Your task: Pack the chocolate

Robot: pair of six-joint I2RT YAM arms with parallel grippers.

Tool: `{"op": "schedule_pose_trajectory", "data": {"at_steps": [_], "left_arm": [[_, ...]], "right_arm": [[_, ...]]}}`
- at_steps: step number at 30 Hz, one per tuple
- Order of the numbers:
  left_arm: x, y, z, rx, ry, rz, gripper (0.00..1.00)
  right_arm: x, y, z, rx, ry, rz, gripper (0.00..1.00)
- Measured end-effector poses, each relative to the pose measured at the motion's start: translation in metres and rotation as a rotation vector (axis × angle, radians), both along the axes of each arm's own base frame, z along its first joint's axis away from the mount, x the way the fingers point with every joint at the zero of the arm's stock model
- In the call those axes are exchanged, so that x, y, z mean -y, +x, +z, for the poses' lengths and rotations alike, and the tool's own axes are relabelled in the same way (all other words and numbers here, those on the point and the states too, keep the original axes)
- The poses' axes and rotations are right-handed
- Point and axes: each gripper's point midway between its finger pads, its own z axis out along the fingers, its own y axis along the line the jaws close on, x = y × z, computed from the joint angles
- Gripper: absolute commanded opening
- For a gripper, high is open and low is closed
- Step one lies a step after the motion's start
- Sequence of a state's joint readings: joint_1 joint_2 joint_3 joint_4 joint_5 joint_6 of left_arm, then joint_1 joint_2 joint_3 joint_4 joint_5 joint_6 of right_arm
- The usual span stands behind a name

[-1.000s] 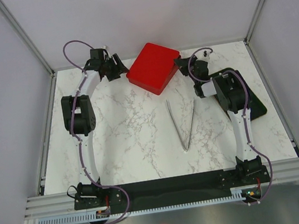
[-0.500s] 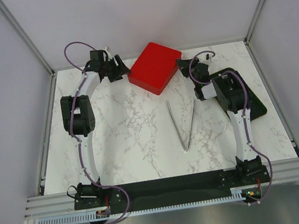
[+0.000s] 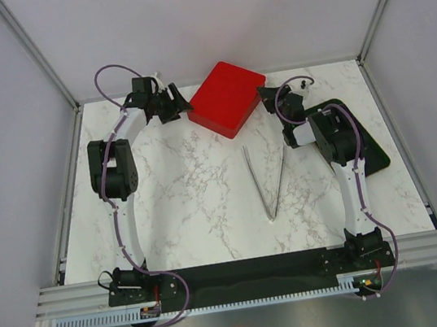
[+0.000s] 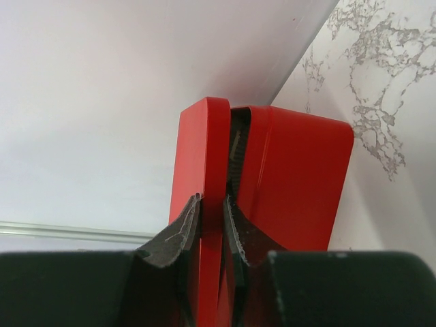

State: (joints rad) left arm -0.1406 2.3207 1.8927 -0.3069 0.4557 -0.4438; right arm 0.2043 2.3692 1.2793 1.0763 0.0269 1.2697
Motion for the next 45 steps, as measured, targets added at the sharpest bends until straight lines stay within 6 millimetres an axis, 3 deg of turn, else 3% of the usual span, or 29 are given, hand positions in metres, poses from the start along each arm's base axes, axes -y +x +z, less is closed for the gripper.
{"op": "schedule_pose_trajectory", "data": {"at_steps": [3,10,20,28,33,41,45], "left_arm": [[0.0,0.001,0.001,0.008,-0.001,0.0,0.74],[0.001,0.004,0.003,0.023,-0.003,0.0,0.55],[0.001,0.007,0.004,0.029,-0.004,0.0,0.54],[0.003,0.011,0.004,0.036,-0.012,-0.006,0.54],[0.004,0.011,0.004,0.038,-0.021,-0.015,0.53],[0.005,0.013,0.003,0.045,-0.028,-0.018,0.52],[0.005,0.013,0.002,0.044,-0.028,-0.018,0.52]], "right_arm": [[-0.001,0.0,0.0,0.0,0.0,-0.009,0.0],[-0.002,-0.003,-0.001,0.002,0.01,-0.031,0.0],[0.0,-0.008,-0.002,-0.002,0.006,-0.051,0.0],[0.003,-0.01,-0.011,-0.034,-0.035,-0.043,0.15],[0.003,0.0,-0.006,-0.037,-0.066,-0.006,0.25],[0.002,0.015,-0.007,-0.041,-0.11,0.045,0.32],[0.004,0.018,-0.01,-0.051,-0.136,0.05,0.43]]}}
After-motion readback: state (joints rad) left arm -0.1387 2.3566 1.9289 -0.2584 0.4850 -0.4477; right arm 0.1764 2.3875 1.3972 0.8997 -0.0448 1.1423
